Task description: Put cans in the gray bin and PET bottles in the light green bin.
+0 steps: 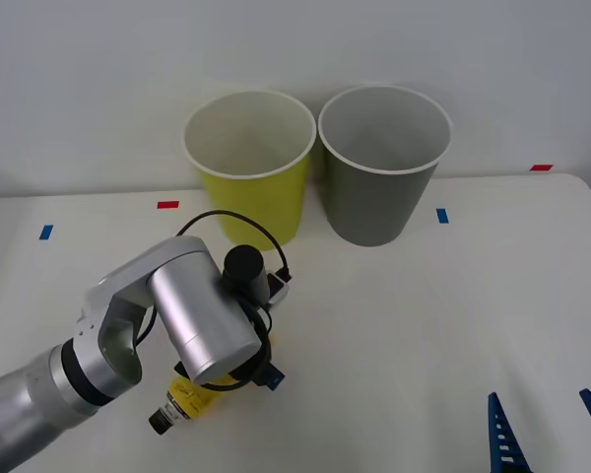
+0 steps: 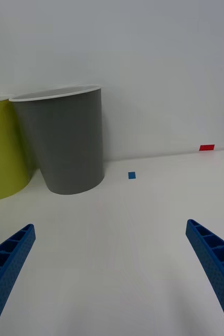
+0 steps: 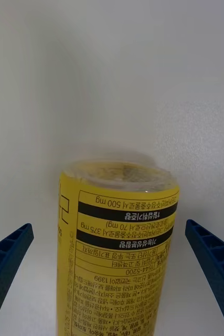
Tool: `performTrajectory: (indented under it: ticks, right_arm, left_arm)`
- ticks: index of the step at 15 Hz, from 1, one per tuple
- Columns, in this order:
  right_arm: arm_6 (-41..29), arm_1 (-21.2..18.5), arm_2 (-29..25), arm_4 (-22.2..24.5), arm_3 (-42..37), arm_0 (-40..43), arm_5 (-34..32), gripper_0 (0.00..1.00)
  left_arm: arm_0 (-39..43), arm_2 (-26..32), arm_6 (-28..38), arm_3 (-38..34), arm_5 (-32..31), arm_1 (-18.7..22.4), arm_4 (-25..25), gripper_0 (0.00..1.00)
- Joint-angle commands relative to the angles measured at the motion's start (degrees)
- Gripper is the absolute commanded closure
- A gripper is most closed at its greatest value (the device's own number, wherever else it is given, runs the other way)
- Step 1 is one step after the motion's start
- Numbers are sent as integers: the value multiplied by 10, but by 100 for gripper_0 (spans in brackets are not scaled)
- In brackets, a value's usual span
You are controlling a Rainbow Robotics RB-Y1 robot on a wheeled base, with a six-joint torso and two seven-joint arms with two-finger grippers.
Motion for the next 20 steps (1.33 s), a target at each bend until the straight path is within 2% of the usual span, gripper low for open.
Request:
performTrajectory:
  ticks: [1,12,13,14,15,20]
  right_arm:
    - [0,0,0,0,0,0,0,0]
    - [0,0,0,0,0,0,0,0]
    - [0,0,0,0,0,0,0,0]
    - [0,0,0,0,0,0,0,0]
    - [0,0,0,0,0,0,0,0]
    - [0,0,0,0,0,0,0,0]
  left_arm:
    - [-1,5,-8,6,0,-3,2,0]
    - [-1,12,-36,43,-19,-19,10,0]
    - [-1,13,-37,43,-19,-19,13,39]
    - [-1,16,-40,44,-19,-19,16,87]
    - [-1,18,-43,43,-19,-19,21,99]
    - [0,18,-50,42,-29,-10,41,100]
